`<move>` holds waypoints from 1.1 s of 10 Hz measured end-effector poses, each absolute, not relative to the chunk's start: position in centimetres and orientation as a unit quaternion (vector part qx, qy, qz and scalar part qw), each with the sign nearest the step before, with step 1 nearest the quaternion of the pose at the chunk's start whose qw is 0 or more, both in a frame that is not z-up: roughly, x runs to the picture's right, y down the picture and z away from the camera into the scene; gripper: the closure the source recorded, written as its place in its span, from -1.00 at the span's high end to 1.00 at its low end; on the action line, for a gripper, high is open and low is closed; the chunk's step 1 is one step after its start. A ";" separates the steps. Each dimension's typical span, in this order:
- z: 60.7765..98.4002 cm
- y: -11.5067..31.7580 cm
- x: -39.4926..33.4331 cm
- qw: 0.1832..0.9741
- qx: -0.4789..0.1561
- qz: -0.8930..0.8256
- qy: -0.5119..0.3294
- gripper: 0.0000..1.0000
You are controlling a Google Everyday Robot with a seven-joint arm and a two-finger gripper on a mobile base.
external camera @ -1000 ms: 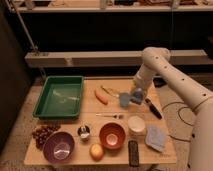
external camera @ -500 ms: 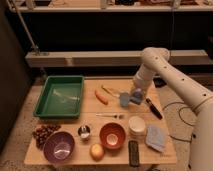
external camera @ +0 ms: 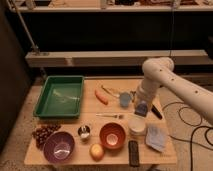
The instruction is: Place sponge in paper cup
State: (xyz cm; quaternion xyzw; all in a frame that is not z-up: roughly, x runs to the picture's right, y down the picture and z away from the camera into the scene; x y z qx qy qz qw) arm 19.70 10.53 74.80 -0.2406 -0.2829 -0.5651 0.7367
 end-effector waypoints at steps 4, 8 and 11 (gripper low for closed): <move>70.6 14.0 24.9 0.724 -0.234 -0.593 -0.263 -1.00; 68.6 14.1 23.5 0.710 -0.222 -0.618 -0.255 -1.00; 67.2 14.9 22.2 0.705 -0.210 -0.628 -0.254 -1.00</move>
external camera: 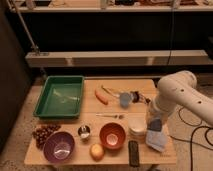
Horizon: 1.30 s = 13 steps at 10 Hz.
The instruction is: Place sponge in paper cup
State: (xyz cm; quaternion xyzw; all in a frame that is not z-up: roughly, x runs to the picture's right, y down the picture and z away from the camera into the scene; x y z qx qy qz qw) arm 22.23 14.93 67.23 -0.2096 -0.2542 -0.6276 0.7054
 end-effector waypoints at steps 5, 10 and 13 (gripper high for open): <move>66.0 15.5 20.4 0.698 -0.191 -0.639 -0.261 -1.00; 66.0 14.6 18.3 0.687 -0.181 -0.649 -0.272 -1.00; 66.4 13.6 17.4 0.679 -0.185 -0.652 -0.280 -1.00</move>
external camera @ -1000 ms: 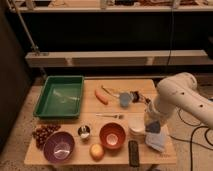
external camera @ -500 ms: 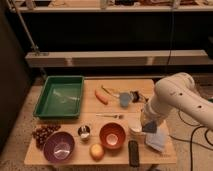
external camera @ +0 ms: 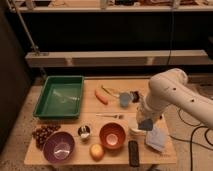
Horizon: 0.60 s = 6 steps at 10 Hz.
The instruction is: Place sponge in paper cup
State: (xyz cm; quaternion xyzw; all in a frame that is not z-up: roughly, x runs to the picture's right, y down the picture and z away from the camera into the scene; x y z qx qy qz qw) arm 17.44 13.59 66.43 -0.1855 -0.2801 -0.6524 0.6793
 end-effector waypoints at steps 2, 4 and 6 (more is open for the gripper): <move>66.7 13.3 16.9 0.673 -0.190 -0.655 -0.287 -1.00; 67.0 13.2 16.2 0.666 -0.193 -0.657 -0.296 -1.00; 67.2 13.2 15.8 0.661 -0.195 -0.658 -0.304 -1.00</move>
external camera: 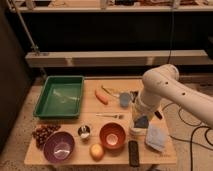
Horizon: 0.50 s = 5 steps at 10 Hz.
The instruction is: Place sponge in paper cup
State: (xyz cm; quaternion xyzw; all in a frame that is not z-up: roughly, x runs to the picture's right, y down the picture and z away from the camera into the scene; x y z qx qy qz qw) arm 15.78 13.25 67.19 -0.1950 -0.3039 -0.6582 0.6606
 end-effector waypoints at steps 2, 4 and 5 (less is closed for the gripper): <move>67.3 13.5 15.3 0.655 -0.197 -0.660 -0.311 -1.00; 67.4 13.9 15.1 0.653 -0.199 -0.658 -0.317 -1.00; 67.5 14.1 15.1 0.652 -0.200 -0.658 -0.319 -1.00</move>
